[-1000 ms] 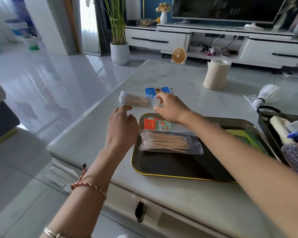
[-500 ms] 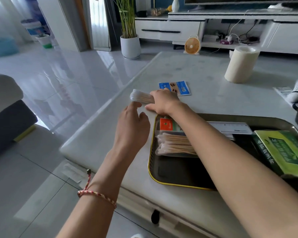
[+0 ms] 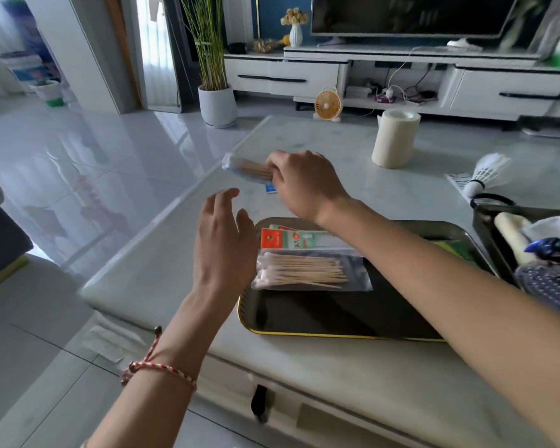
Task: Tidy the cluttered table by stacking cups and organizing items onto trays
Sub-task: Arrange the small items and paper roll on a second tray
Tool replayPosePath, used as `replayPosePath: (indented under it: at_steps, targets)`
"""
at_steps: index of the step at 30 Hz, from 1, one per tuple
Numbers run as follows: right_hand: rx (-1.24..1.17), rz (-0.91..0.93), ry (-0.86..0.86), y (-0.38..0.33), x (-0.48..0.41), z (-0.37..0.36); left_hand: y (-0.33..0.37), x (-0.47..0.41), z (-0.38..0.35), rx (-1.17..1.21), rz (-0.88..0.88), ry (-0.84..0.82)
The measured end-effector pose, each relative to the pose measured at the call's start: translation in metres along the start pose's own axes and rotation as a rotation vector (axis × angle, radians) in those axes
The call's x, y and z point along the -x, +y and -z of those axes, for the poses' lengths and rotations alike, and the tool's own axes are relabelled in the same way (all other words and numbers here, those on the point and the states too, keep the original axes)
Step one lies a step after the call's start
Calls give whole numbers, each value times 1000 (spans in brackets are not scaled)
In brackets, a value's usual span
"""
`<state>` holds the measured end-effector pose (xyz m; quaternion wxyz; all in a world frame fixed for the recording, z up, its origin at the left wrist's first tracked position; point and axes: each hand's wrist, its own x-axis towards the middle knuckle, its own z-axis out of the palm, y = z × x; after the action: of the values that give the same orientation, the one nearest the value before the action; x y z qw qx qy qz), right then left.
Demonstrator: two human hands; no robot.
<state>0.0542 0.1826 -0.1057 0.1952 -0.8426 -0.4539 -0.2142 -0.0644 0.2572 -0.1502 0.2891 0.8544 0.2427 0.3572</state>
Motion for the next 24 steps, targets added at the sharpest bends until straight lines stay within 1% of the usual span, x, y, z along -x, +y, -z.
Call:
replayPosePath:
  at_steps: [7,9,12,14,17,20,23,24]
  targets:
    - [-1,18,-88,17,60,44,19,19,-4,28,-154,-91]
    - [6,16,-95,21,76,52,24,24,-6,54,-169,-103]
    - [88,78,-126,26,91,59,30,31,-8,118,-162,-105]
    - [114,117,-186,27,100,58,34,34,-10,124,-145,-111]
    - [91,115,-327,22,110,48,31,33,-12,71,-149,-153]
    - [26,60,-368,23,115,41,29,35,-15,31,-183,-218]
    - [44,86,-453,28,120,32,27,37,-17,-1,-204,-290]
    - [16,80,-481,29,119,30,26,36,-17,-14,-207,-305]
